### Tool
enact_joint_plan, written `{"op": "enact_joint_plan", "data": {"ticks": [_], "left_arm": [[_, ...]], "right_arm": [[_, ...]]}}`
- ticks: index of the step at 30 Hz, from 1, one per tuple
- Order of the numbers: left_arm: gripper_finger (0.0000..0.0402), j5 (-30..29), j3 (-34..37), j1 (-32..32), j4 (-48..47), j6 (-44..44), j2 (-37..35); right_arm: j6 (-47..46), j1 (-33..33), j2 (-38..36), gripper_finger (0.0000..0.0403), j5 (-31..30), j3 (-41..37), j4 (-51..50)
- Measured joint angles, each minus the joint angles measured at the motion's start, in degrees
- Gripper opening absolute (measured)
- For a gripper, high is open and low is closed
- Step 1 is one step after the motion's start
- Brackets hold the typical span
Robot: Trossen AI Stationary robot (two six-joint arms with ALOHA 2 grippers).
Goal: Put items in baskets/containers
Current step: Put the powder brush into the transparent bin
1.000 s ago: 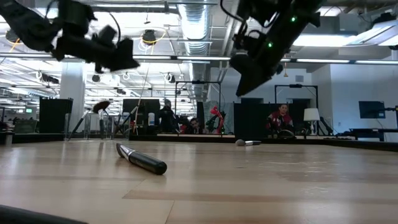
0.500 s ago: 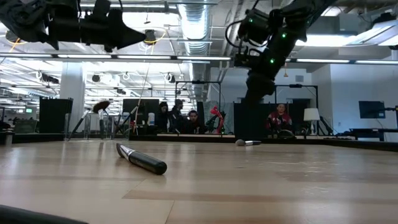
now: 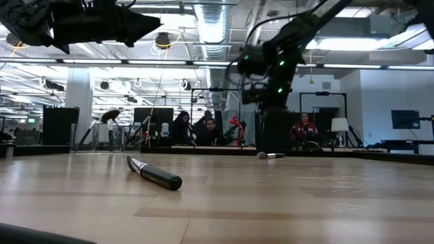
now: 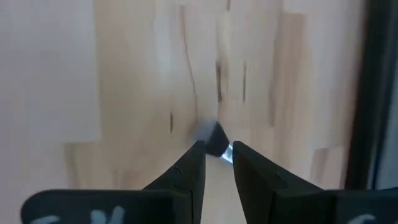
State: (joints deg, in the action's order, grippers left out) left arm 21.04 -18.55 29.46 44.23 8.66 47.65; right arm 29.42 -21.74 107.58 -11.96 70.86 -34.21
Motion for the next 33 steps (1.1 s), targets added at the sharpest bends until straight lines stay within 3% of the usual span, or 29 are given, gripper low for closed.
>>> {"op": "enact_joint_plan", "data": {"ticks": [6, 13, 20, 25, 33], "left_arm": [[0.0089, 0.0, 0.0, -0.1, -1.2, 0.0, 0.1], [0.0089, 0.0, 0.0, 0.0, -1.8, 0.5, 0.1], [0.0089, 0.0, 0.0, 0.0, -1.8, 0.5, 0.1], [0.0089, 0.0, 0.0, 0.0, -1.8, 0.2, 0.1], [0.0089, 0.0, 0.0, 0.0, -1.8, 0.1, 0.1]], "right_arm": [[2.5, -1.7, 7.6, 0.0073, -0.9, 6.2, -7.6], [5.5, -2.1, 7.4, 0.0081, -1.8, 6.9, -8.9], [11.2, -2.7, 7.0, 0.0137, -2.8, 6.9, -5.0], [12.6, -4.6, 7.9, 0.0173, -3.0, 6.8, -7.5], [13.7, -7.2, 8.0, 0.0159, -0.2, 6.7, -6.0]]}}
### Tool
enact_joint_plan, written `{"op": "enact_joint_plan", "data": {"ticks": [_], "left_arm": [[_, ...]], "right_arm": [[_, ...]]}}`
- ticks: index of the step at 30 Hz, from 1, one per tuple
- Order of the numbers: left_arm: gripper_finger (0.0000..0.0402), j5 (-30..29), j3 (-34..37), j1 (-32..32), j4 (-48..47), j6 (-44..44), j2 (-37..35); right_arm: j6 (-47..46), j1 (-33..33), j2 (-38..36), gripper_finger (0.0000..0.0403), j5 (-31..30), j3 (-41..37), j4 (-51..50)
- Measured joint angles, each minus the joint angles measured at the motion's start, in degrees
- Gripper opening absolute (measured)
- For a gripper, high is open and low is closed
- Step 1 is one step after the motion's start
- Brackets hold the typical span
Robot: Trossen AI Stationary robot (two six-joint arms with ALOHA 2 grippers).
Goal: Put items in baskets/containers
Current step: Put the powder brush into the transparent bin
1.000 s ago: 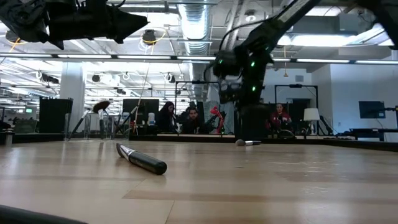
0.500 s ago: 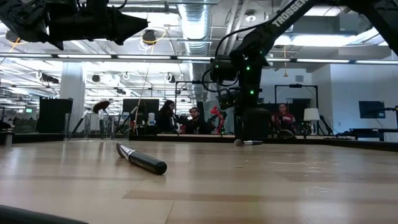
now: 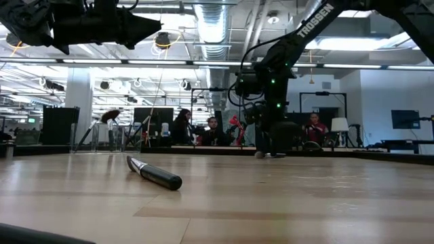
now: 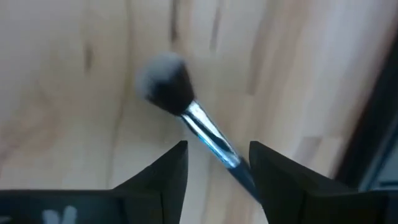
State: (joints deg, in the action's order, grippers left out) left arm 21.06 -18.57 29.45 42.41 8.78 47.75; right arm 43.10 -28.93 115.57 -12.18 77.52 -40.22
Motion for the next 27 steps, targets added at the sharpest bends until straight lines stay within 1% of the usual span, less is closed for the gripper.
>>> {"op": "enact_joint_plan", "data": {"ticks": [4, 8, 10, 16, 19, 22, 27], "left_arm": [[0.0089, 0.0, 0.0, 0.0, 0.0, 0.0, 0.0], [0.0089, 0.0, 0.0, 0.0, 0.0, 0.0, 0.0], [0.0089, 0.0, 0.0, 0.0, 0.0, 0.0, 0.0], [0.0089, 0.0, 0.0, 0.0, 0.0, -0.1, 0.0], [0.0089, 0.0, 0.0, -0.1, -0.1, -0.3, 0.0], [0.0089, 0.0, 0.0, -0.1, -0.2, -0.2, 0.0], [0.0089, 0.0, 0.0, -0.1, -0.2, -0.3, 0.0]], "right_arm": [[0.4, -0.1, 0.0, 0.0137, 2.8, 0.0, 0.8], [0.1, -0.2, 0.0, 0.012, 3.9, 0.0, 1.8], [0.1, -0.4, 0.3, 0.0117, 5.0, 0.0, 1.9], [-1.7, -0.4, 2.4, 0.012, 4.4, 0.3, 2.2], [-4.3, 0.1, 3.1, 0.0112, 4.5, 0.3, 1.9], [-7.4, 1.0, 2.9, 0.0091, 4.1, 0.2, 1.7], [-11.9, 3.3, 2.0, 0.0038, 3.0, 0.1, 1.0]]}}
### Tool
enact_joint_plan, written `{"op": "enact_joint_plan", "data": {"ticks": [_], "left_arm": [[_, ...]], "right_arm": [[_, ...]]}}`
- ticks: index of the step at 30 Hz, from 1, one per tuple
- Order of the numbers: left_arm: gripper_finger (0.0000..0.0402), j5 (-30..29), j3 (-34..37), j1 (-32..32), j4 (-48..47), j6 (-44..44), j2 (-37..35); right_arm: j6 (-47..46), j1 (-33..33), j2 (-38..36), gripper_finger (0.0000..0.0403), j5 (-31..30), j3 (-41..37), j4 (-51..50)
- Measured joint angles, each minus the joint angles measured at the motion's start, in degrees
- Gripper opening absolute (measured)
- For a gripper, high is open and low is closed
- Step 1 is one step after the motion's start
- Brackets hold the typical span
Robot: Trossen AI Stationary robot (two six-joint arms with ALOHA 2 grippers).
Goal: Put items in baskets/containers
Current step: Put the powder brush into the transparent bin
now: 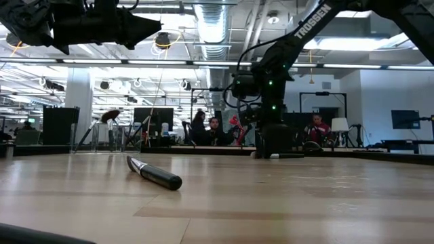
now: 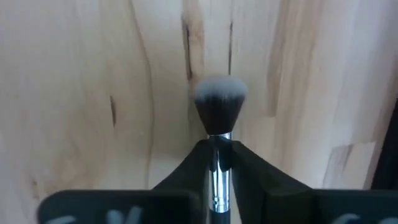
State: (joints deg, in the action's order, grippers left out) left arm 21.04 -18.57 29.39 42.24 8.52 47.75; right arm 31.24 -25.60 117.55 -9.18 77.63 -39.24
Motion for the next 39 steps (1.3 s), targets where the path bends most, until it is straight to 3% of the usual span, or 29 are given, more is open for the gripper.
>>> {"op": "enact_joint_plan", "data": {"ticks": [4, 8, 17, 20, 26, 30, 39], "left_arm": [[0.0089, 0.0, 0.0, 0.0, 0.0, 0.0, 0.0], [0.0089, 0.0, 0.0, 0.0, 0.0, 0.0, 0.0], [0.0089, -0.1, 0.0, 0.0, 0.0, -0.4, 0.0], [0.0089, -0.2, 0.0, 0.0, 0.0, -1.4, 0.0], [0.0089, -0.2, 0.0, 0.0, 0.2, -1.5, 0.0], [0.0089, -0.2, 0.0, 0.0, 0.2, -1.5, 0.0], [0.0089, -0.2, 0.0, -0.2, 0.6, -1.5, 0.0]], "right_arm": [[-4.8, 2.3, -1.8, 0.0009, 2.0, -0.1, -0.1], [-8.7, 5.0, -3.8, 0.0005, 5.0, -0.4, 0.1], [-15.8, 6.5, -10.2, 0.0, 20.9, -0.2, 7.8], [-15.9, 6.5, -10.8, 0.0001, 20.2, -0.2, 7.6], [-15.9, 5.7, -11.4, 0.0003, 10.8, -0.2, -0.2], [-16.4, 4.8, -10.2, 0.0006, 10.3, -0.2, -6.6], [-17.7, 5.9, -5.7, 0.0072, 8.9, -0.3, -9.0]]}}
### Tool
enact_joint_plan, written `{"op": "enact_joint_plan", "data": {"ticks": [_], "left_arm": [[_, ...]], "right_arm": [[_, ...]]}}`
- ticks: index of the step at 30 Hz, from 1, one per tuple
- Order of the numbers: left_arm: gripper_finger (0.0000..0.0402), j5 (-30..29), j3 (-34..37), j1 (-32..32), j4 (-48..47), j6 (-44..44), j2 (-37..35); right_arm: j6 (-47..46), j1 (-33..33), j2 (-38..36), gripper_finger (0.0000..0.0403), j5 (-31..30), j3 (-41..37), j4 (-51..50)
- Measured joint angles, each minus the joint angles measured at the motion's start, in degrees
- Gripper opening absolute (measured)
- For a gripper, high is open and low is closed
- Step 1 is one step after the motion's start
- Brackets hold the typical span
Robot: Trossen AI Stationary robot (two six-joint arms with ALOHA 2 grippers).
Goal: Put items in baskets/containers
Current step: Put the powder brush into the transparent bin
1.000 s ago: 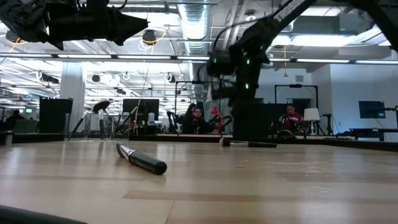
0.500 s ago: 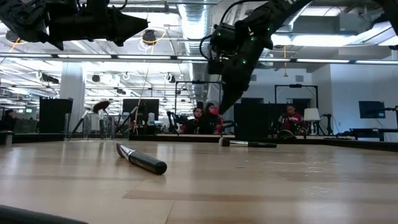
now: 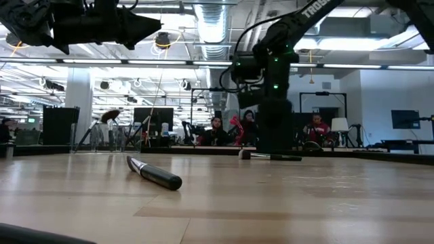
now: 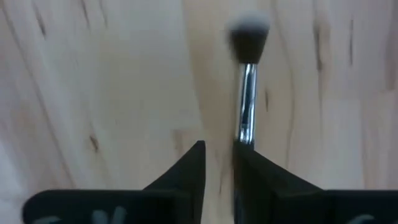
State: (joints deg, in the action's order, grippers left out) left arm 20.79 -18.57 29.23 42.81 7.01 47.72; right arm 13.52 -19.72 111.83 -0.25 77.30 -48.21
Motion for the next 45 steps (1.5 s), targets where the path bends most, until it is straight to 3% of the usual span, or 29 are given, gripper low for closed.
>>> {"op": "enact_joint_plan", "data": {"ticks": [4, 11, 29, 45], "left_arm": [[0.0089, -0.2, 0.0, -0.1, -0.1, 0.0, 0.0], [0.0089, -0.2, 0.0, 0.0, -0.3, 0.0, 0.0], [0.0089, -0.2, 0.0, 0.1, -0.3, 0.1, 0.0], [0.0089, -0.2, 0.0, 0.1, -0.3, 0.2, 0.0]], "right_arm": [[0.2, 0.4, 1.7, 0.0087, -0.2, 0.0, -0.1], [0.4, 0.3, 3.7, 0.0078, -2.1, 0.1, 0.5], [2.1, 0.8, 2.3, 0.007, -2.9, 0.3, 0.7], [3.7, -3.3, 2.4, 0.007, -4.1, 0.2, 4.1]]}}
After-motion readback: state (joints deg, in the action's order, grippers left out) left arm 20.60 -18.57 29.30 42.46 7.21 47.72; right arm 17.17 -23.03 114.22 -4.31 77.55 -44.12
